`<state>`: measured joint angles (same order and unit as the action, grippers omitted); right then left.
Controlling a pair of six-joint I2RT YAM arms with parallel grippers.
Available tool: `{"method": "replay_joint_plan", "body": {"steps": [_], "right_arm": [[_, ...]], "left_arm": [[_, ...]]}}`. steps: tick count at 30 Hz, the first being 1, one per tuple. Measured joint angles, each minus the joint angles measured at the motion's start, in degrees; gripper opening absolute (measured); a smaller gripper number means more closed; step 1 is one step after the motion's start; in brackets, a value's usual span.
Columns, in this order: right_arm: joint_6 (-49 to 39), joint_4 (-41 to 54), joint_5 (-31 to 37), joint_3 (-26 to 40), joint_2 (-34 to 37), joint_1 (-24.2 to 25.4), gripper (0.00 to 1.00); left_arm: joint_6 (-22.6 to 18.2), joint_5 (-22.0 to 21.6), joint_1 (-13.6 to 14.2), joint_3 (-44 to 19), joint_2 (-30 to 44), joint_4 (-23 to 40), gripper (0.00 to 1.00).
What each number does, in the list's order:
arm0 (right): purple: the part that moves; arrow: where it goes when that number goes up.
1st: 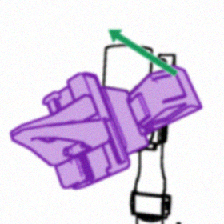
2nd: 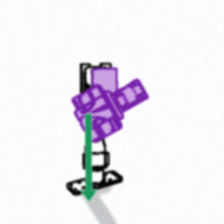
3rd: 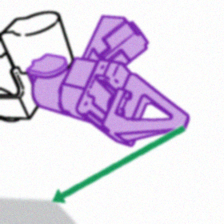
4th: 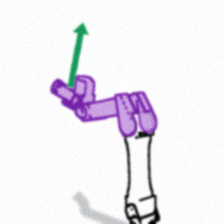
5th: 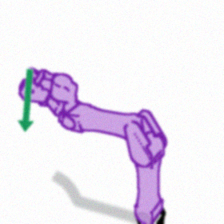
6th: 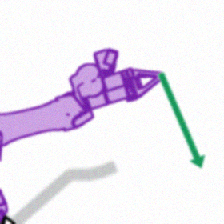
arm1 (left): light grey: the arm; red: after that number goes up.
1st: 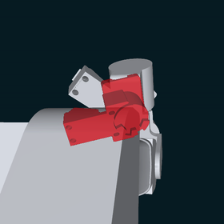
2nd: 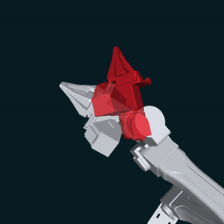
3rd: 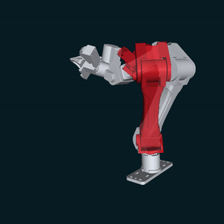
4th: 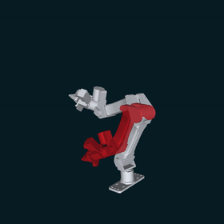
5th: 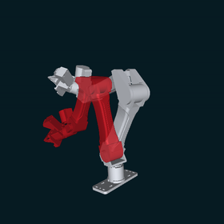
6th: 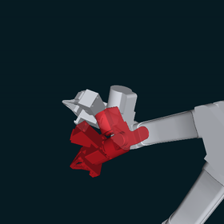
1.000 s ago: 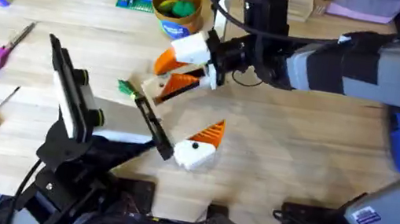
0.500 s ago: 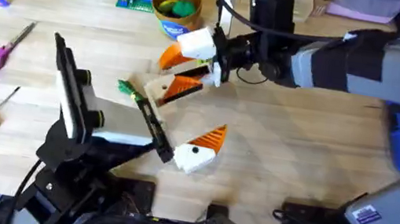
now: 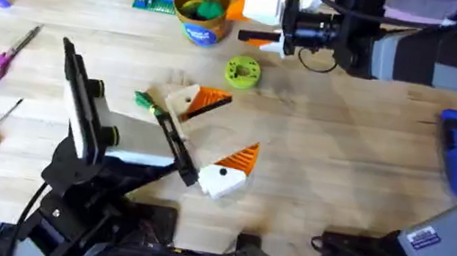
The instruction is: Pick up the gripper from the table and insert it into the empty holder that is missing its gripper. Then pick up a screw, insert it into the mounting hole, and use the screwdriver to tighten it. Finally, clean up the table by picking up the vegetable and placing it into the bucket.
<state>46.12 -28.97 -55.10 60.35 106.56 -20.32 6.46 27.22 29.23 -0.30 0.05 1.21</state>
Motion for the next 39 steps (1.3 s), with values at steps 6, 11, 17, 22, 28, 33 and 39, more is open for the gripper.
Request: {"method": "replay_joint_plan", "body": {"steps": [6, 11, 17, 22, 28, 33, 39], "right_arm": [[-12.97, 18.38, 8.89, 5.44, -1.38, 1.1, 0.993], [-26.21, 34.3, 19.85, 6.05, -6.08, 0.59, 0.993], [-33.96, 36.29, 25.57, 7.16, -8.52, 0.22, 0.993], [-43.53, 39.72, 28.39, 7.22, -8.5, -0.74, 0.992], [-57.85, 41.4, 31.47, 7.22, -8.46, -4.39, 0.993], [-67.05, 42.65, 32.01, 7.22, -8.46, -6.58, 0.993], [-72.79, 42.73, 31.17, 7.22, -5.83, -7.8, 0.913]], "left_arm": [[0.0, 0.0, 0.0, 0.0, 0.0, 0.0, 0.993], [0.0, 0.0, -0.01, 0.0, 0.0, 0.0, 0.993], [0.0, 0.0, 0.0, 0.0, 0.0, 0.0, 0.993], [0.0, 0.02, -0.02, 0.0, 0.0, 0.0, 0.993], [0.0, 0.02, -0.01, 0.0, 0.0, 0.0, 0.993], [0.0, 0.0, -0.02, 0.0, 0.0, 0.0, 0.992], [0.0, 0.01, -0.02, 0.0, 0.0, 0.0, 0.993]]}}
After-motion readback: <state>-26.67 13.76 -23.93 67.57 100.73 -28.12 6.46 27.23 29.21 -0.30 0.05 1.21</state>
